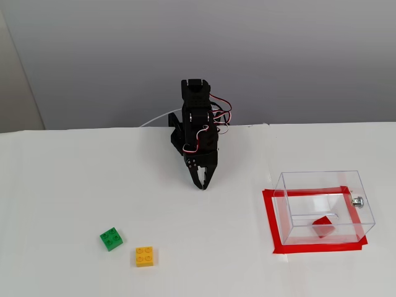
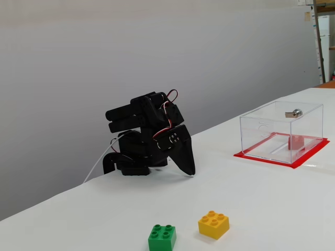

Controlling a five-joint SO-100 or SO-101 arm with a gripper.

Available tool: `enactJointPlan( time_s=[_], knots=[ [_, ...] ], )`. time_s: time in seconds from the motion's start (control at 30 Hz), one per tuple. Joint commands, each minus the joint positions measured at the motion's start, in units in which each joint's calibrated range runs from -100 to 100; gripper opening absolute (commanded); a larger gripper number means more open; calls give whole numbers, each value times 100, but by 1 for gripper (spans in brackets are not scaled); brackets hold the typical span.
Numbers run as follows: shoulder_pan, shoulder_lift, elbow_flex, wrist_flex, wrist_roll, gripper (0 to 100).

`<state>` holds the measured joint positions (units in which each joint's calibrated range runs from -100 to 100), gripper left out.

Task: Pick the red lego brick and place it into the transparent box

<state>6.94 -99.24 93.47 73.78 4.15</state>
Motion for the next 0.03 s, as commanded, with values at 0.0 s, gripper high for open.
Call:
enactJointPlan(
  time_s=[0.0],
  knots=[
    [26, -51, -133, 20, 28, 2]
  ],
)
